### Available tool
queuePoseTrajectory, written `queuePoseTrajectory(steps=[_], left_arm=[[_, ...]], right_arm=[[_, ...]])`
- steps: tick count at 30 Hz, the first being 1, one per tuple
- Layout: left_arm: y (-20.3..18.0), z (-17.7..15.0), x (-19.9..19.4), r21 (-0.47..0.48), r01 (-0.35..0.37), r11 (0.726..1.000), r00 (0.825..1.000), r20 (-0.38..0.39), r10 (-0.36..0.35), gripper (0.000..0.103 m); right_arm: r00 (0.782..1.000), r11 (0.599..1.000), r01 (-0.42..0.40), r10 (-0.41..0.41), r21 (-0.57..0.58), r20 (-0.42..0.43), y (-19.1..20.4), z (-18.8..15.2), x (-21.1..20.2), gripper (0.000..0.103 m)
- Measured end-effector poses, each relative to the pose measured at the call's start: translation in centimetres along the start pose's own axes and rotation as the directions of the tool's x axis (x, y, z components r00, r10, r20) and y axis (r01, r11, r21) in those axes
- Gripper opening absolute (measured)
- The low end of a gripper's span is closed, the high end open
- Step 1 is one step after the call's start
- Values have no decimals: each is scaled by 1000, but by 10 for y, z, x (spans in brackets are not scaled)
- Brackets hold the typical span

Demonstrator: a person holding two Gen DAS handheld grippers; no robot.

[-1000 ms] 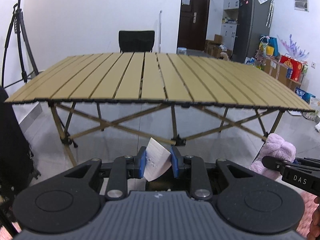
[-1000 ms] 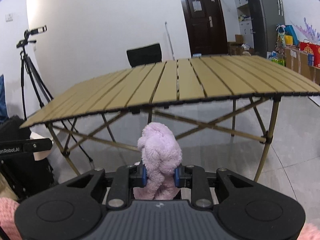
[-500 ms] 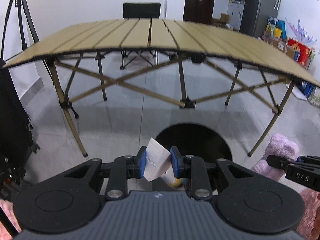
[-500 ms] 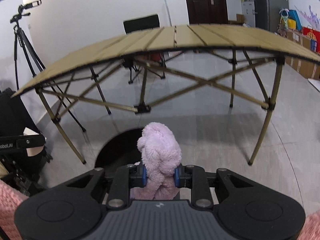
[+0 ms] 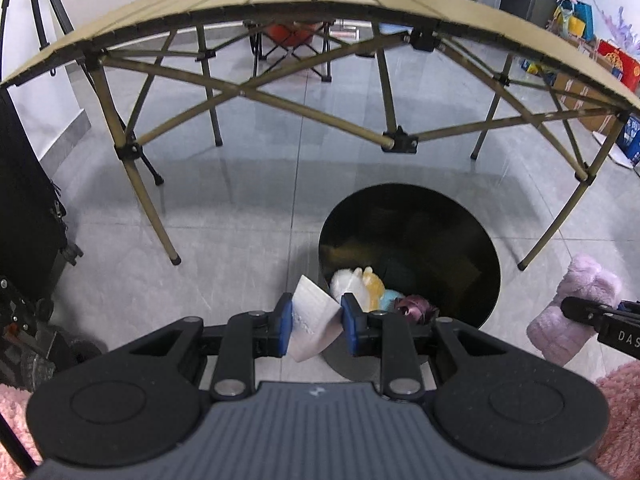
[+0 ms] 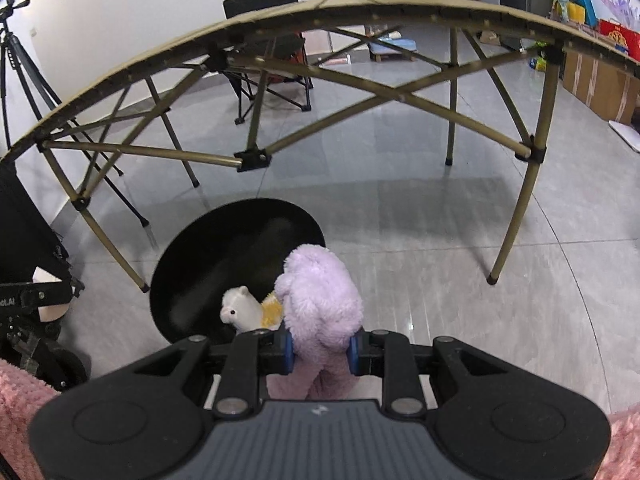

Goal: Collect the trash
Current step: 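Carry the white paper and pink headband down toward the black bin, then open the left tool over the bin to drop the white paper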

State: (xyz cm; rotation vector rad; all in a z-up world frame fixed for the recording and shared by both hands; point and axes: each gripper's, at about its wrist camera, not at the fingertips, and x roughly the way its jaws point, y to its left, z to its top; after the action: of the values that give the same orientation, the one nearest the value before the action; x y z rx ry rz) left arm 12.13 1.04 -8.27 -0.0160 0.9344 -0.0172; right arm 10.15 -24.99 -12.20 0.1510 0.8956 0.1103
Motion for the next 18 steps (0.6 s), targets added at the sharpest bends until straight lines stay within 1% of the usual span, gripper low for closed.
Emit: queuePoseTrajectory(steps=[11, 18], left_arm=[[-15, 6, 37, 28, -8, 1000, 997, -82, 10, 26], [-29, 16, 60, 38, 6, 999, 991, -133, 0, 26]], right_arm=[[997, 999, 22, -19, 42, -78, -21, 1, 32, 23], [994, 999, 27, -23, 36, -104, -25, 1, 47, 23]])
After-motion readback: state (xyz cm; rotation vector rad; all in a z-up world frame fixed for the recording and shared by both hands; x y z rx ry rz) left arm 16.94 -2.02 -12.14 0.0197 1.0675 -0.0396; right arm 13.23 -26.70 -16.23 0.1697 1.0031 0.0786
